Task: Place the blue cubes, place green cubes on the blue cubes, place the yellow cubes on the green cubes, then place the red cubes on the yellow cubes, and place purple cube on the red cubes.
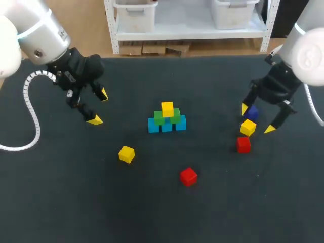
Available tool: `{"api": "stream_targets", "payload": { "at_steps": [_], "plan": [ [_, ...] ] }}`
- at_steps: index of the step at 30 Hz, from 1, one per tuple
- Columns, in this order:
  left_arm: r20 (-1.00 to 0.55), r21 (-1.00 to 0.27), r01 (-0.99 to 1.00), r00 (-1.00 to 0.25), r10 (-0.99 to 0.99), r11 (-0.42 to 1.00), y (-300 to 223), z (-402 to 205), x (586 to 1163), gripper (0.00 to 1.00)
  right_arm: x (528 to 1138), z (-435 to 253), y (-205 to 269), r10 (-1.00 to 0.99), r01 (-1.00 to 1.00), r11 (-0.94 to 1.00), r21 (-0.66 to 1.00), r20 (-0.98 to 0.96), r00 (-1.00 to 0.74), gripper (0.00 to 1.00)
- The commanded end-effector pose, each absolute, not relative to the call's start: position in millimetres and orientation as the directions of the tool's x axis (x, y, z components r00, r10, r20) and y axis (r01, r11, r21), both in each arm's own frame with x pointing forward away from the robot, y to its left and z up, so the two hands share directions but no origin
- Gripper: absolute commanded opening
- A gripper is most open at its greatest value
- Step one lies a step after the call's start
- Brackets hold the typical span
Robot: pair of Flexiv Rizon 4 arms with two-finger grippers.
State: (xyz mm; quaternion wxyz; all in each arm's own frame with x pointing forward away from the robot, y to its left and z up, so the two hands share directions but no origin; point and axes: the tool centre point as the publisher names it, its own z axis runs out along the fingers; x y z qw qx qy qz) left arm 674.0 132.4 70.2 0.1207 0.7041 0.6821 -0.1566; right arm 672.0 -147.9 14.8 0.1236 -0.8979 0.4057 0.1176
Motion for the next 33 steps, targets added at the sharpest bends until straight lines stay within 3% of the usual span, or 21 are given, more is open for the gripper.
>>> {"api": "stream_targets", "payload": {
  "at_steps": [1, 14, 17, 21, 33],
  "plan": [
    [-0.386, -0.041, 0.998, 0.022, 0.922, -0.041, 133.2, 69.9, 673.7, 1.00, 677.5, 9.8, -147.1, -0.692, -0.754, -0.646, -0.120, -0.324, 0.645, 0.83],
    [-0.386, -0.041, 0.998, 0.022, 0.922, -0.041, 133.2, 69.9, 673.7, 1.00, 683.0, 2.4, -143.5, -0.658, -0.720, -0.685, -0.112, -0.330, 0.677, 0.68],
    [-0.386, -0.041, 0.998, 0.022, 0.922, -0.041, 133.2, 69.9, 673.7, 1.00, 683.6, 1.9, -143.0, -0.654, -0.716, -0.690, -0.109, -0.330, 0.681, 0.56],
    [-0.386, -0.041, 0.998, 0.022, 0.922, -0.041, 133.2, 69.9, 673.7, 1.00, 683.5, 1.9, -141.7, -0.644, -0.705, -0.701, -0.105, -0.331, 0.690, 0.53],
    [-0.386, -0.041, 0.998, 0.022, 0.922, -0.041, 133.2, 69.9, 673.7, 1.00, 683.9, 0.3, -139.0, -0.634, -0.691, -0.716, -0.097, -0.323, 0.703, 0.56]
  ]
}}
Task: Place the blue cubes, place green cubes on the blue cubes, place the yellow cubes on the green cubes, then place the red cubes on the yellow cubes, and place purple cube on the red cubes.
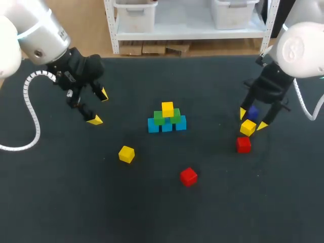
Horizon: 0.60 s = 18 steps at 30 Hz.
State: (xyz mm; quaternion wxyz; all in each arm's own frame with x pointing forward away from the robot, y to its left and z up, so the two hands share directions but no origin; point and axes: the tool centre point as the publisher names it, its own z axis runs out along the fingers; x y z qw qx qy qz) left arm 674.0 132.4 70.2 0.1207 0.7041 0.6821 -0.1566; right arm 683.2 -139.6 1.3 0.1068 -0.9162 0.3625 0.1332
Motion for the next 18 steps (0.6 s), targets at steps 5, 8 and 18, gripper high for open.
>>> {"api": "stream_targets", "payload": {
  "at_steps": [5, 8, 18],
  "plan": [
    [-0.386, -0.041, 0.998, 0.022, 0.922, -0.041, 133.2, 69.9, 673.7, 1.00, 683.1, -0.5, -138.2, -0.630, -0.685, -0.722, -0.093, -0.321, 0.707, 0.49],
    [-0.386, -0.041, 0.998, 0.022, 0.922, -0.041, 133.2, 69.9, 673.7, 1.00, 681.8, -1.3, -137.7, -0.628, -0.683, -0.725, -0.089, -0.320, 0.709, 0.46],
    [-0.386, -0.041, 0.998, 0.022, 0.922, -0.041, 133.2, 69.9, 673.7, 1.00, 678.5, -0.9, -136.5, -0.644, -0.696, -0.714, -0.074, -0.320, 0.695, 0.00]
  ]
}}
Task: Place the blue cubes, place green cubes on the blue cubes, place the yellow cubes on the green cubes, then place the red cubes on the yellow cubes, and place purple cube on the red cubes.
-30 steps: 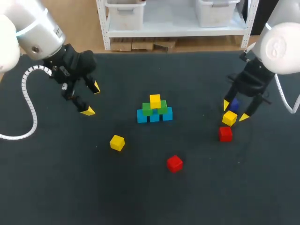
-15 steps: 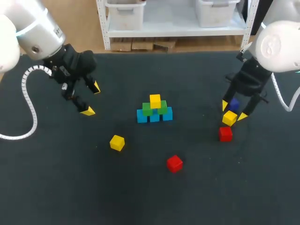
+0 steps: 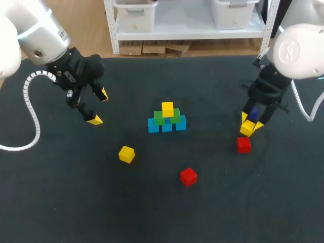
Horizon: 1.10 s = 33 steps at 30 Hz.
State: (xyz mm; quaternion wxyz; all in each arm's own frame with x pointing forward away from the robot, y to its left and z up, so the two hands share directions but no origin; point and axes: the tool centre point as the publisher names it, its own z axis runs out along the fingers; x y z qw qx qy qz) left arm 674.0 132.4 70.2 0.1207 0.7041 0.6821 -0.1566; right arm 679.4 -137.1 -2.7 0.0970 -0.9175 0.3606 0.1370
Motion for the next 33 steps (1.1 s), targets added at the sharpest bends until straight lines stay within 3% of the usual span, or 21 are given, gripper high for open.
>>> {"api": "stream_targets", "payload": {
  "at_steps": [1, 9, 14, 22, 33],
  "plan": [
    [-0.386, -0.041, 0.998, 0.022, 0.922, -0.041, 133, 70, 674, 1.00, 678, 1, -137, -0.649, -0.701, -0.710, -0.072, -0.319, 0.691, 0.00],
    [-0.386, -0.041, 0.998, 0.022, 0.922, -0.041, 133, 70, 674, 1.00, 683, 26, -136, -0.714, -0.760, -0.647, -0.054, -0.305, 0.630, 0.00],
    [-0.386, -0.041, 0.998, 0.022, 0.922, -0.041, 133, 70, 674, 1.00, 695, 53, -123, -0.818, -0.860, -0.508, -0.048, -0.285, 0.499, 0.00],
    [-0.386, -0.041, 0.998, 0.022, 0.922, -0.041, 133, 70, 674, 1.00, 708, 87, -85, -0.927, -0.959, -0.245, -0.146, -0.256, 0.275, 0.00],
    [-0.386, -0.041, 0.998, 0.022, 0.922, -0.041, 133, 70, 674, 1.00, 706, 81, -29, -0.942, -0.986, -0.121, -0.116, -0.300, 0.151, 0.00]
  ]
}}
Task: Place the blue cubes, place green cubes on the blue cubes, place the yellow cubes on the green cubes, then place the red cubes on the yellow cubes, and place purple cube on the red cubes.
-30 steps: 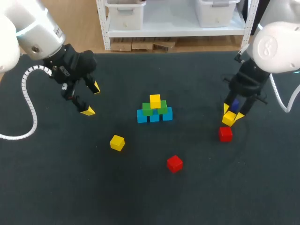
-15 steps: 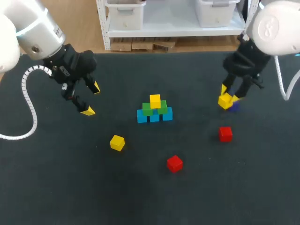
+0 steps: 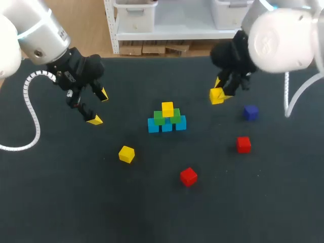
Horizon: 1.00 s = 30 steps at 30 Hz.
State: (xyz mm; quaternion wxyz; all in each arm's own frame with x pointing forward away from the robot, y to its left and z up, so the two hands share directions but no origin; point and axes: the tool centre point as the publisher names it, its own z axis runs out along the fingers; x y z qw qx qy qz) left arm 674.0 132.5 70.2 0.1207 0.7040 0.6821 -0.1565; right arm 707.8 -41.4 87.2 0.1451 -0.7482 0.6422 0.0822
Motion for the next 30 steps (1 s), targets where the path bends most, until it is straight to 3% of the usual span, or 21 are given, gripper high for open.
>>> {"api": "stream_targets", "payload": {
  "at_steps": [1, 30],
  "plan": [
    [-0.386, -0.041, 0.998, 0.022, 0.922, -0.041, 133, 70, 674, 1.00, 705, 80, -25, -0.943, -0.988, -0.112, -0.105, -0.303, 0.139, 0.00],
    [-0.386, -0.041, 0.998, 0.022, 0.922, -0.041, 133, 70, 674, 1.00, 698, 74, 39, -0.949, -0.995, -0.070, -0.067, -0.303, 0.087, 0.00]
  ]
}}
